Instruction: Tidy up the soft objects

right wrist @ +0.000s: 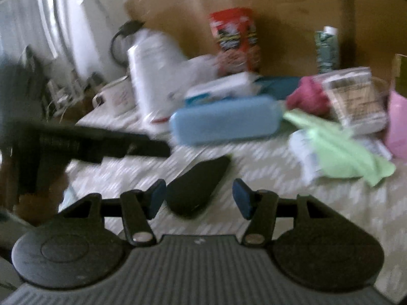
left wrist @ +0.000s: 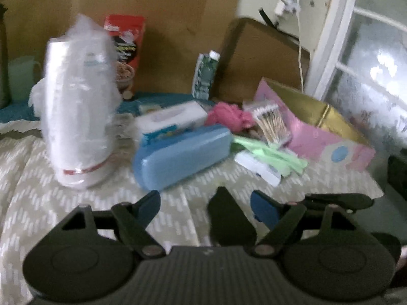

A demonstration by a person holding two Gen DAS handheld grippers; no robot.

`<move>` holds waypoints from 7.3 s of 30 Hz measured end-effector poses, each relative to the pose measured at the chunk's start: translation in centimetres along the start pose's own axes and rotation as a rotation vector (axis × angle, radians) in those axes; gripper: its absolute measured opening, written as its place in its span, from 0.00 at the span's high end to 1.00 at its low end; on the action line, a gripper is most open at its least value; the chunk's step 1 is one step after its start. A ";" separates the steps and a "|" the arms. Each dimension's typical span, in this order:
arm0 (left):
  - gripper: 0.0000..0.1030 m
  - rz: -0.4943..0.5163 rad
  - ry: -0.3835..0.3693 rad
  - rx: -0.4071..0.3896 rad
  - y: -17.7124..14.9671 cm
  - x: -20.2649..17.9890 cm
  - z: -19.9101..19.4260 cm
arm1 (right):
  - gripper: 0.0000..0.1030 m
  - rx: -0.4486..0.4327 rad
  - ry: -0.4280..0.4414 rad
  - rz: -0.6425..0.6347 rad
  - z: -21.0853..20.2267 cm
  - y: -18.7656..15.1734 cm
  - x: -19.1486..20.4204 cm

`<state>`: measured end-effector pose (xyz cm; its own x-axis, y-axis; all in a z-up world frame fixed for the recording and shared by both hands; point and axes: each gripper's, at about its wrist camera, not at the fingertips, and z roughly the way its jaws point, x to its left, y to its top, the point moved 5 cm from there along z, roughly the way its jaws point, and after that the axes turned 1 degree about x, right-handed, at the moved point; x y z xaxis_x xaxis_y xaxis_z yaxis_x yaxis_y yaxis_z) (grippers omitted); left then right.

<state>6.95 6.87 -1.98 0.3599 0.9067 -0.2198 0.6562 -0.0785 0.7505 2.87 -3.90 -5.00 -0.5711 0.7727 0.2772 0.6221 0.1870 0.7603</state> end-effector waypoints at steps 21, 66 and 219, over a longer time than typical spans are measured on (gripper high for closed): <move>0.57 0.265 -0.079 0.088 2.4 -14.6 6.1 | 0.44 -0.229 -0.297 -0.012 -5.8 -0.7 -4.1; 0.37 0.352 -0.210 -0.159 9.2 -28.6 13.8 | 0.28 -0.414 -0.788 0.111 -15.8 0.4 -18.8; 0.23 0.220 0.163 -0.144 2.5 -5.0 2.7 | 0.64 -0.239 -0.375 0.014 -8.8 9.7 -13.7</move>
<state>8.57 1.02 -0.64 0.3647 0.9297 0.0518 0.4691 -0.2315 0.8522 12.00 -18.02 3.72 -0.3018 0.9491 0.0897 0.4620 0.0633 0.8846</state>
